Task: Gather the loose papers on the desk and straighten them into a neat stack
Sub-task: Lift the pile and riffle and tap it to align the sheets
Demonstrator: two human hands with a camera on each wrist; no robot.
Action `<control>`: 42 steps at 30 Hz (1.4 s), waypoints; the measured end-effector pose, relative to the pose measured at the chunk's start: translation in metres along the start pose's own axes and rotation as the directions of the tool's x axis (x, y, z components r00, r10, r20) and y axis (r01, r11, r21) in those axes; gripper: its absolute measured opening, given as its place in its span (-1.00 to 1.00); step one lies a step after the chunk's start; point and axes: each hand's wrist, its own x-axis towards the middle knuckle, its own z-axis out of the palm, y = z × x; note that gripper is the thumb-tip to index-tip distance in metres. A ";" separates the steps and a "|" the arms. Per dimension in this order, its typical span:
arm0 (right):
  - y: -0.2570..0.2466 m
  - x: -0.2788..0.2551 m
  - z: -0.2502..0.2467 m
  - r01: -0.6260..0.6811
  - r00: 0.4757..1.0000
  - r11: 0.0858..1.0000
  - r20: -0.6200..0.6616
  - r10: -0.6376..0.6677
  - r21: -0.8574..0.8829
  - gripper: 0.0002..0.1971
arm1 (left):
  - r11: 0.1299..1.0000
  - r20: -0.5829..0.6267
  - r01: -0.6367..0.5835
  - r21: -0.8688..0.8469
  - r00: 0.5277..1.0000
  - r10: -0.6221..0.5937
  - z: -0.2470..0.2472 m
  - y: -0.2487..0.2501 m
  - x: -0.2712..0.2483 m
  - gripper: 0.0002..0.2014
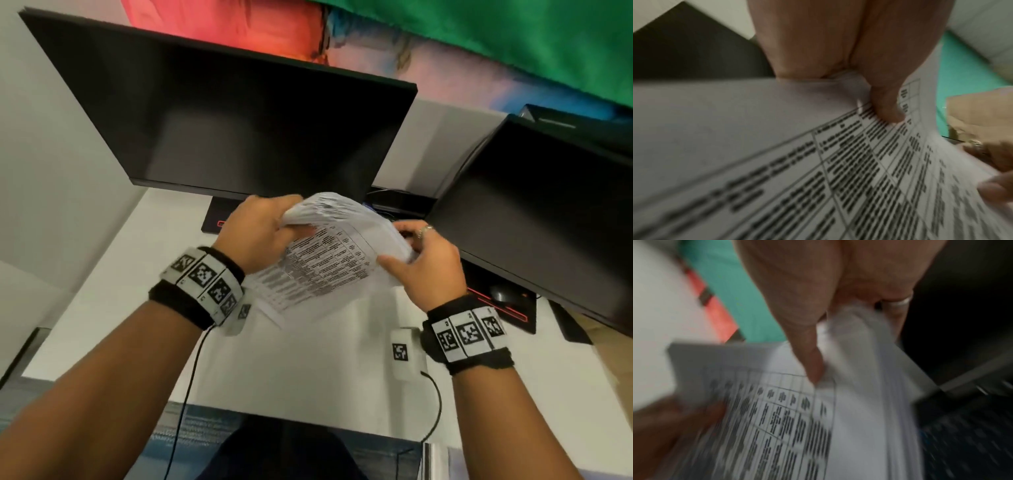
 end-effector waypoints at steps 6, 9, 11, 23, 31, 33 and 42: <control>-0.027 0.011 0.022 0.105 0.989 0.990 0.091 -0.114 0.090 -0.80 | 0.924 0.131 -0.262 0.278 0.964 0.233 -0.005 0.023 0.020 -0.85; -0.010 0.010 0.023 -0.023 1.000 0.979 0.000 0.024 0.203 -0.83 | 0.943 -0.204 -0.219 0.251 0.940 0.273 0.005 0.003 0.004 -0.72; -0.002 0.007 0.021 -0.094 0.990 0.923 -0.062 0.126 0.374 -0.80 | 0.979 -0.389 -0.147 0.144 0.901 0.193 0.010 -0.012 -0.016 -0.68; 0.003 -0.008 0.044 -0.250 0.920 0.397 0.088 0.381 0.883 -0.64 | 0.005 0.500 0.573 -0.819 0.720 -0.481 0.084 -0.059 -0.050 -0.10; 0.049 -0.022 0.043 -0.294 0.894 0.342 0.129 0.429 0.892 -0.53 | 0.151 0.103 0.192 -0.970 0.883 -0.458 0.057 -0.052 -0.027 -0.47; 0.064 -0.024 0.031 -0.315 0.895 0.404 0.127 0.428 0.859 -0.39 | 0.315 0.032 0.204 -0.927 0.878 -0.477 0.043 -0.054 -0.027 -0.49; 0.048 -0.014 0.022 -0.160 0.982 0.812 0.006 0.189 0.561 -0.52 | 0.674 0.115 0.361 -0.645 0.917 -0.381 0.039 -0.031 -0.021 -0.63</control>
